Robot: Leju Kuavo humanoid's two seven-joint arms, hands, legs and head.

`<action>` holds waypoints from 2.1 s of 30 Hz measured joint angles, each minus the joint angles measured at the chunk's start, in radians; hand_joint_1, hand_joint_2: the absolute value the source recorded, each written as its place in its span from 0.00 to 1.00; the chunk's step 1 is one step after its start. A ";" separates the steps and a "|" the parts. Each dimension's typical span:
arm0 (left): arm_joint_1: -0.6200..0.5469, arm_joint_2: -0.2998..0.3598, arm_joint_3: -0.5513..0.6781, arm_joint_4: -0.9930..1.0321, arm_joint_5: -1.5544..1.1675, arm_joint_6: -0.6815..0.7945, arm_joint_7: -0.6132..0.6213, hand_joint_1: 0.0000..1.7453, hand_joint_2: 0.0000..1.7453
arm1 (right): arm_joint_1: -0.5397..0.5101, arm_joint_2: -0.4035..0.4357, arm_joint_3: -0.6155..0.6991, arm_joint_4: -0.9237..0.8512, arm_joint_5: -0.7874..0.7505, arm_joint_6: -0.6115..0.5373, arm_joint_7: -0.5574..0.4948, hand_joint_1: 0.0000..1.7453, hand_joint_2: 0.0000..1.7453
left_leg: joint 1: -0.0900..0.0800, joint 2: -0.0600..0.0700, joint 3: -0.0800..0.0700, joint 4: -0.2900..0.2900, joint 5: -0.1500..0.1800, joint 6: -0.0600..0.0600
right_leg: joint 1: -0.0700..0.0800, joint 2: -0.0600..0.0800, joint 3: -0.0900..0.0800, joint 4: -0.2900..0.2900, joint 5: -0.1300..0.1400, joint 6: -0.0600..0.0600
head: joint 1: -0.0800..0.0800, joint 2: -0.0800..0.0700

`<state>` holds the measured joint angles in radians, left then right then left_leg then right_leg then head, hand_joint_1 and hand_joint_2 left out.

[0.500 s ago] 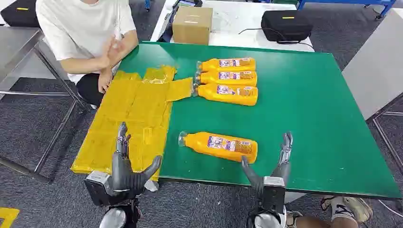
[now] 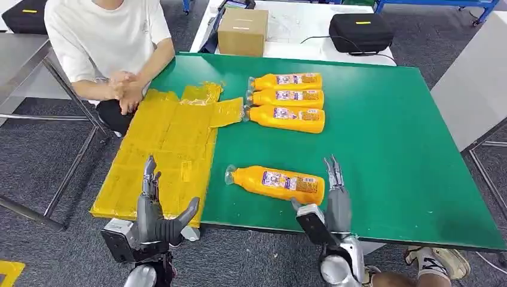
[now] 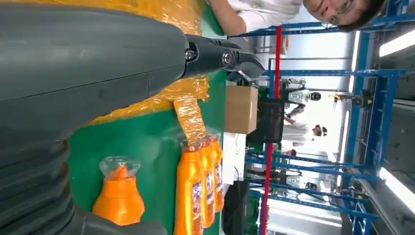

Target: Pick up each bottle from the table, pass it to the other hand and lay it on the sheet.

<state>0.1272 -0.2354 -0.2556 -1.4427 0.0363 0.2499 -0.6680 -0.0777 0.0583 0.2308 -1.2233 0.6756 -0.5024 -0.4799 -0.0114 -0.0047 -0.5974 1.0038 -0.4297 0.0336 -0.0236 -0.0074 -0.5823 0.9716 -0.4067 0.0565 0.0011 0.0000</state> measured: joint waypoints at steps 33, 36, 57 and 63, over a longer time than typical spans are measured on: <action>-0.094 -0.016 0.003 0.088 -0.071 -0.066 0.051 0.00 1.00 | -0.408 -0.056 0.133 0.505 0.187 0.233 0.111 0.00 1.00 | 0.000 0.001 0.003 0.000 0.001 0.001 | 0.000 0.000 0.002 0.000 0.001 0.001 | 0.000 0.000; -0.097 -0.016 0.002 0.096 -0.075 -0.066 0.051 0.00 1.00 | -0.415 -0.050 0.149 0.523 0.178 0.254 0.100 0.00 1.00 | 0.000 0.001 0.003 0.000 0.001 0.000 | 0.000 0.000 0.002 0.000 0.001 0.001 | 0.000 0.000; -0.093 -0.016 -0.002 0.103 -0.111 -0.033 0.057 0.00 1.00 | -0.460 -0.020 0.310 0.571 0.202 0.320 0.232 0.00 1.00 | 0.000 0.001 0.001 0.000 0.003 -0.001 | 0.000 0.001 0.001 0.000 0.003 -0.001 | 0.000 0.000; -0.076 -0.016 0.010 0.079 -0.122 -0.018 0.066 0.00 1.00 | -0.477 -0.030 0.356 0.578 0.270 0.316 0.338 0.00 1.00 | 0.000 0.001 0.001 0.000 0.002 -0.001 | 0.000 0.001 0.000 0.000 0.003 -0.001 | 0.000 0.000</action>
<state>0.0508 -0.2514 -0.2460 -1.3638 -0.0858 0.2319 -0.6020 -0.5543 0.0282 0.5871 -0.6458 0.9457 -0.1861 -0.1422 -0.0112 -0.0037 -0.5968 1.0039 -0.4273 0.0330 -0.0234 -0.0066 -0.5819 0.9720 -0.4037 0.0551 0.0011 0.0000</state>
